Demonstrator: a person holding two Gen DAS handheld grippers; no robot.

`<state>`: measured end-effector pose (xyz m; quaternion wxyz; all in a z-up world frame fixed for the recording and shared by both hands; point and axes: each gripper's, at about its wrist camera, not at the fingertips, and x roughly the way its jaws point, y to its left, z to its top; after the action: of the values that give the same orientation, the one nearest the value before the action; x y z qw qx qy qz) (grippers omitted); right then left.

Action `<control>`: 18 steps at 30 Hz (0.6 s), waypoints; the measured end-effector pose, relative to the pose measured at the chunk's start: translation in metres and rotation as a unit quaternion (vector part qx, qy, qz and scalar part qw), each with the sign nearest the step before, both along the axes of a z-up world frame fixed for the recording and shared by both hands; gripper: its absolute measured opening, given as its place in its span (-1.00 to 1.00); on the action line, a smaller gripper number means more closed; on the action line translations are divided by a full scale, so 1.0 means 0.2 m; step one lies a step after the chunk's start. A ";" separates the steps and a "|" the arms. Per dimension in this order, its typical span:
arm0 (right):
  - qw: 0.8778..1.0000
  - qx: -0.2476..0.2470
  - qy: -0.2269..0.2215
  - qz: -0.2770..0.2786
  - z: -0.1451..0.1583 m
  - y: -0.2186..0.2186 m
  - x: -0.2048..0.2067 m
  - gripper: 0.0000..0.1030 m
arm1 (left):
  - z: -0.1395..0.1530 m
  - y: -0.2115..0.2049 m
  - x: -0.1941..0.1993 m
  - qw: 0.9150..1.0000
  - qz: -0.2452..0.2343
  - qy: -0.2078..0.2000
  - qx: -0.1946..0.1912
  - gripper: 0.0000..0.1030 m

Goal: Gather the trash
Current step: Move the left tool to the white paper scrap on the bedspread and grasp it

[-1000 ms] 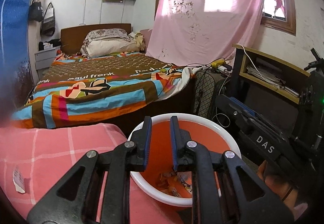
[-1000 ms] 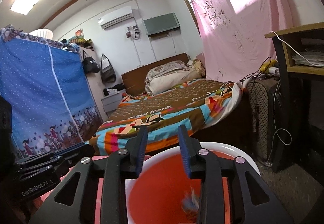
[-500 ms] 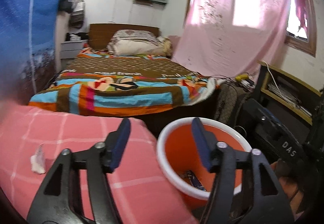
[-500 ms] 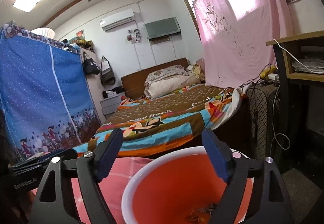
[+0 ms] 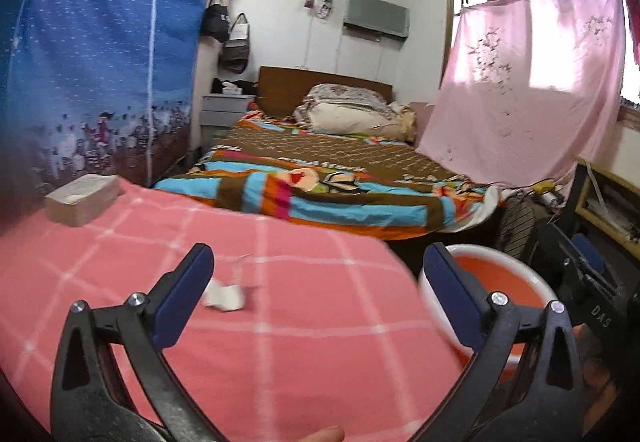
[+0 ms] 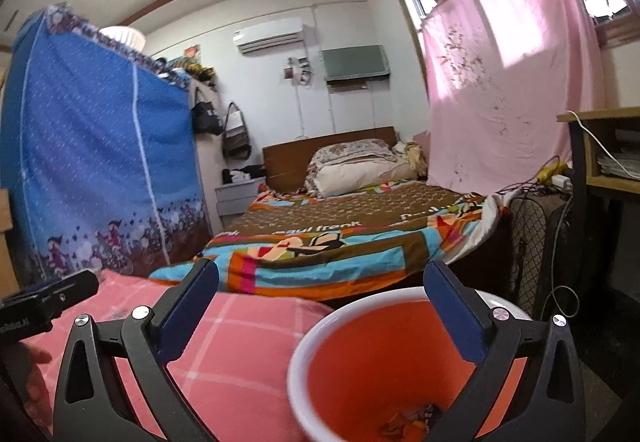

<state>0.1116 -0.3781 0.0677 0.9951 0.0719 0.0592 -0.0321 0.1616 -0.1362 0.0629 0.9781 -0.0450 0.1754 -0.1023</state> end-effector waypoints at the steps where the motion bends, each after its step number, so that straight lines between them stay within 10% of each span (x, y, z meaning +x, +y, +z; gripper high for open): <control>1: 1.000 -0.006 0.002 0.006 -0.01 0.04 0.00 1.00 | -0.01 0.02 0.00 1.000 0.004 0.004 0.008 1.00; 7: 0.998 -0.049 0.031 0.036 -0.08 0.21 0.06 1.00 | -0.09 0.11 0.07 0.998 0.014 0.040 0.036 0.87; 18: 0.995 -0.063 0.069 0.046 -0.14 0.27 0.15 1.00 | -0.23 0.14 0.35 0.989 -0.007 0.147 0.010 -0.48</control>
<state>0.1421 -0.3248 0.0402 0.9917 0.0039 0.1285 0.0056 0.2308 -0.1074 0.0165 0.9413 -0.0491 0.3188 -0.0996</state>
